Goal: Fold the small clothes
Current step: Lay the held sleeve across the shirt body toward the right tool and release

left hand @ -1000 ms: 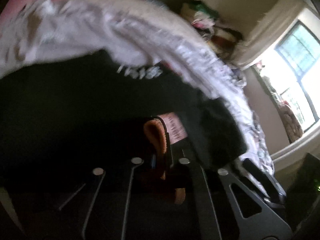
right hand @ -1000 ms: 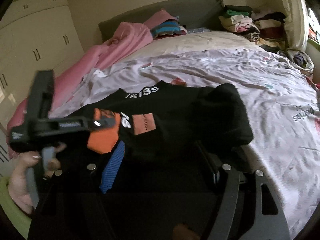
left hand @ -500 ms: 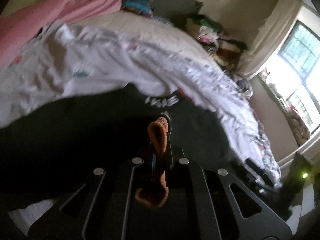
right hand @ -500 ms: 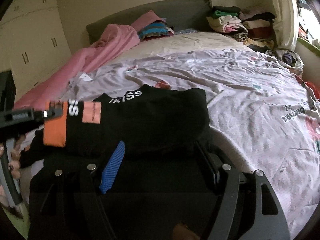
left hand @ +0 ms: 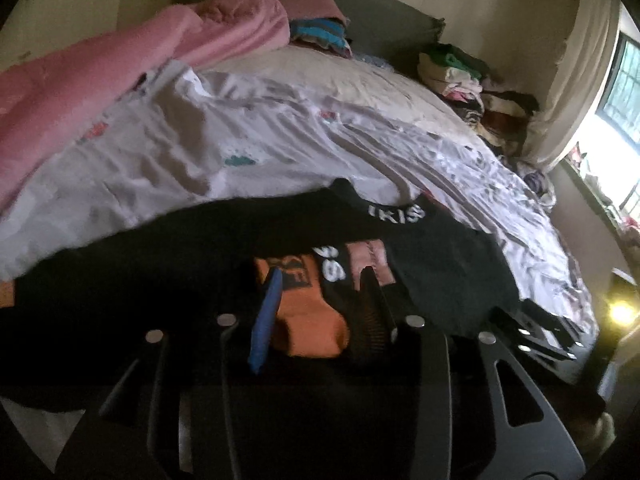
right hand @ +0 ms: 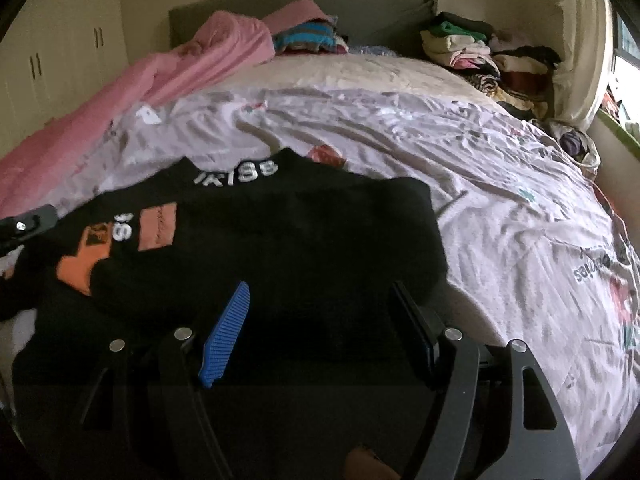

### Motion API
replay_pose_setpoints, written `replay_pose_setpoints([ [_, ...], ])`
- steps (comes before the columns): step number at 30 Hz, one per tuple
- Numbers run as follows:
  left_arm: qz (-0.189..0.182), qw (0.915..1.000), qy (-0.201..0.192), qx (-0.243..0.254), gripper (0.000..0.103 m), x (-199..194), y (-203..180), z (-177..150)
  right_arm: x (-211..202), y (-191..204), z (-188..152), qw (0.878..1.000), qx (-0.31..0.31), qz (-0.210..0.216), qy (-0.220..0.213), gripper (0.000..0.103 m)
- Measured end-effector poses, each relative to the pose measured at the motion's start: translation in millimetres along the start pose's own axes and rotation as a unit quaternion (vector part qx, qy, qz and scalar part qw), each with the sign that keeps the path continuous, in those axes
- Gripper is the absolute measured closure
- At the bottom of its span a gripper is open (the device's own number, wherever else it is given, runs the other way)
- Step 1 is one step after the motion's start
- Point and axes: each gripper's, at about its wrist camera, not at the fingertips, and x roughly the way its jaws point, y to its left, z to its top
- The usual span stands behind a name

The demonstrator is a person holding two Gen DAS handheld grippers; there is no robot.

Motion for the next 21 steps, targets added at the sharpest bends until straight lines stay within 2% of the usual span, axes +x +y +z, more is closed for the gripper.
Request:
replay_pose_setpoints([
  [3,0.01,0.9991,0.039,0.014,0.071,21,-4,-9,16,2,-1,1.0,-0.003,-0.005,0.026,0.033],
  [4,0.019,0.9978,0.063,0.01,0.071,33,0,-14,19,2,-1,1.0,-0.003,-0.003,0.031,0.033],
  [6,0.028,0.996,0.085,-0.004,0.067,46,11,-22,28,-2,-5,0.999,0.006,-0.005,0.054,0.033],
  [7,0.026,0.9952,0.093,-0.016,0.062,50,18,-26,30,-3,-6,0.998,0.011,-0.001,0.056,0.033],
  [8,0.014,0.9952,0.093,-0.027,0.062,51,25,-29,30,-5,-8,0.998,0.02,0.004,0.057,0.033],
  [12,0.002,0.996,0.08,-0.039,0.058,36,33,-28,18,-4,-7,0.999,0.022,0.009,0.042,0.031],
  [14,0.006,0.9971,0.063,-0.042,0.049,22,35,-25,5,-2,-5,0.999,0.025,0.022,0.024,0.02],
  [16,0.007,0.9976,0.048,-0.049,0.048,8,38,-23,-9,2,-4,0.999,0.022,0.023,0.003,0.016],
  [21,0.041,0.9978,0.013,-0.051,0.023,-24,45,-18,-35,16,-2,0.999,0.012,0.032,-0.03,0.009],
])
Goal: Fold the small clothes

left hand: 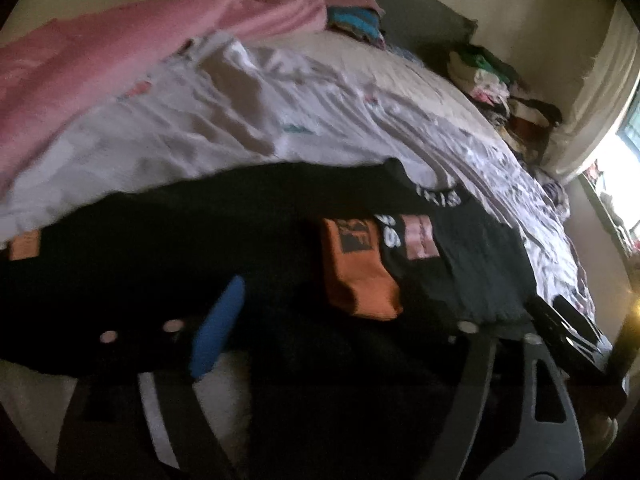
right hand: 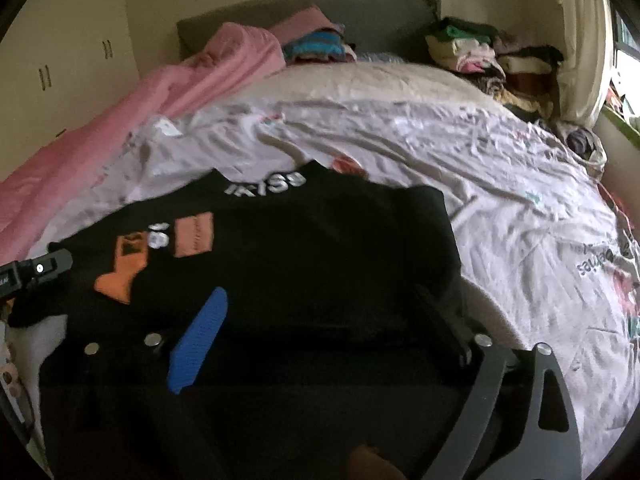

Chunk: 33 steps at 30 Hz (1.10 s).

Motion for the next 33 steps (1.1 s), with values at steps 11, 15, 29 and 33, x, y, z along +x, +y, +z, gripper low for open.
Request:
replay_pose_setpoints([
  [11,0.039,0.9985,-0.031,-0.023,0.01,-38,27,-4,-38,39,3,0.998,-0.035,0.023,-0.038,0.005],
  [15,0.051,0.9975,-0.04,-0.028,0.01,-51,36,-7,-47,55,5,0.997,-0.052,0.032,-0.048,0.005],
  [29,0.103,0.9913,-0.058,-0.059,0.01,-79,75,-15,-61,123,12,0.989,-0.109,0.076,-0.067,0.004],
  [33,0.112,0.9886,-0.059,-0.081,0.01,-83,95,-17,-63,144,11,0.986,-0.128,0.087,-0.069,0.004],
])
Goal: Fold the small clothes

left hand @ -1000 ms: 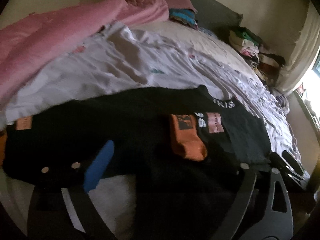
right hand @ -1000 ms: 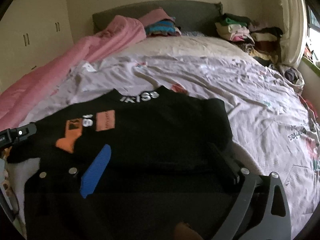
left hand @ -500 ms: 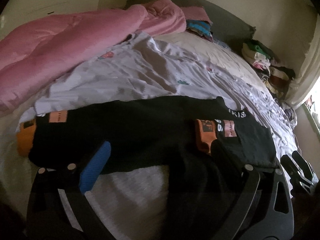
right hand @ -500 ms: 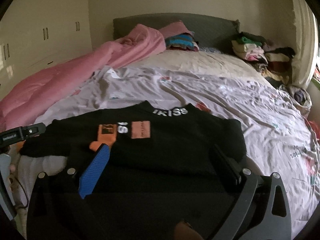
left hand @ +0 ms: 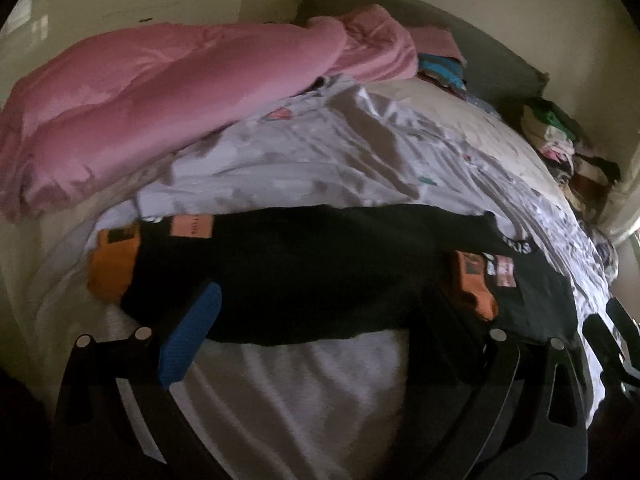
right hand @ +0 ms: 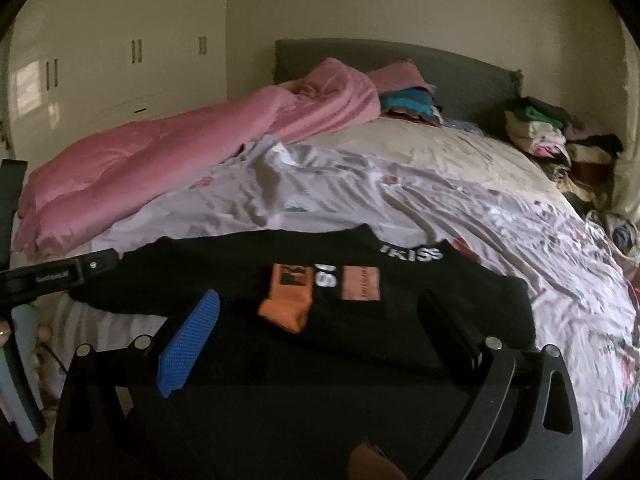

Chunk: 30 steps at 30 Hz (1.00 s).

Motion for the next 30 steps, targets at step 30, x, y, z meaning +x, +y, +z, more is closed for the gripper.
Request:
replay_pose_setpoints([
  [30,0.082,0.9816,0.044,-0.167,0.01,37,145,-11,40,101,0,0.995,-0.063,0.072,0.036,0.004],
])
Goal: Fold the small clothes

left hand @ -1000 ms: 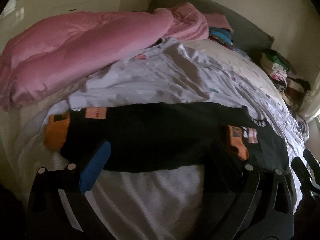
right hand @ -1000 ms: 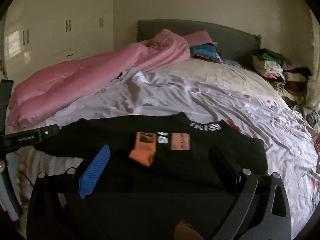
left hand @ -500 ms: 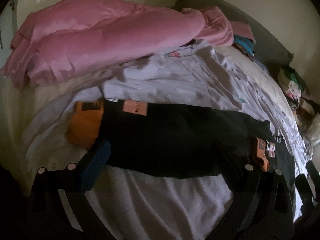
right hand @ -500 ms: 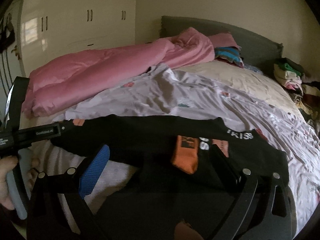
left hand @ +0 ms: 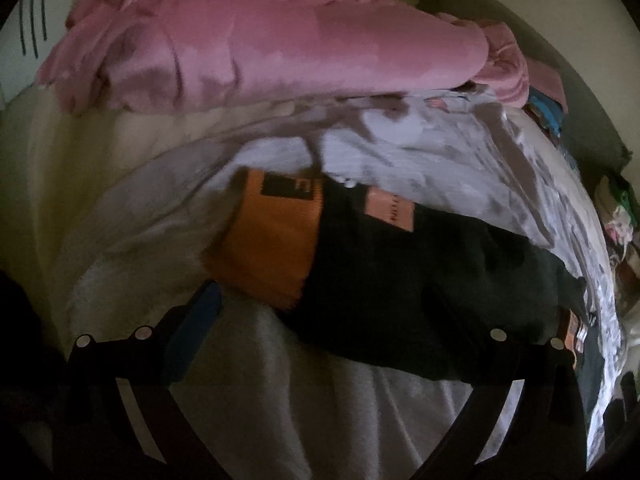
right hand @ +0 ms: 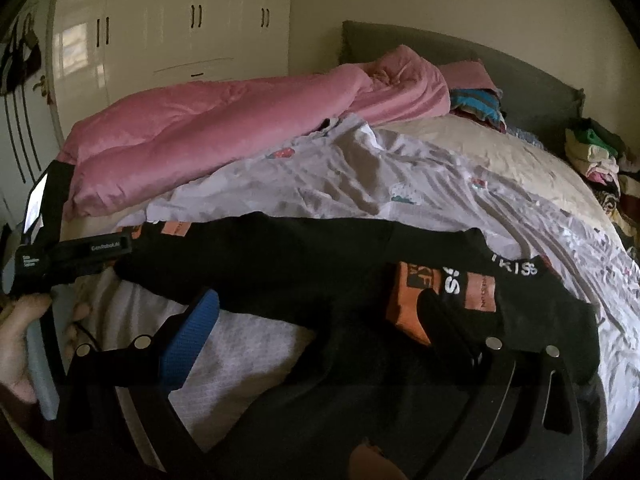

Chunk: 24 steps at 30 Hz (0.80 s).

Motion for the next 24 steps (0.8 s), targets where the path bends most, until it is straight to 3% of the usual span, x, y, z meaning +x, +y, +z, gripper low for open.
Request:
replay_pose_setpoints([
  [7,-0.035,0.9988,-0.026,-0.021,0.011,10,10,3,4,-6,-7,1.0,0.014,-0.002,0.005,0.005],
  [9,-0.052,0.998,-0.033,-0.013,0.024,10,9,5,5,-10,-9,1.0,0.02,-0.005,0.007,0.004],
  [11,-0.063,0.997,-0.044,0.001,0.059,8,5,7,4,-15,-11,1.0,0.029,-0.006,0.007,0.005],
  [14,-0.08,0.995,-0.059,0.011,0.09,1,0,9,0,-22,-13,0.999,0.04,-0.01,0.005,0.005],
  [24,-0.148,0.9812,-0.114,0.05,0.091,-58,-35,9,-28,-66,-24,0.995,0.093,-0.029,-0.011,0.005],
])
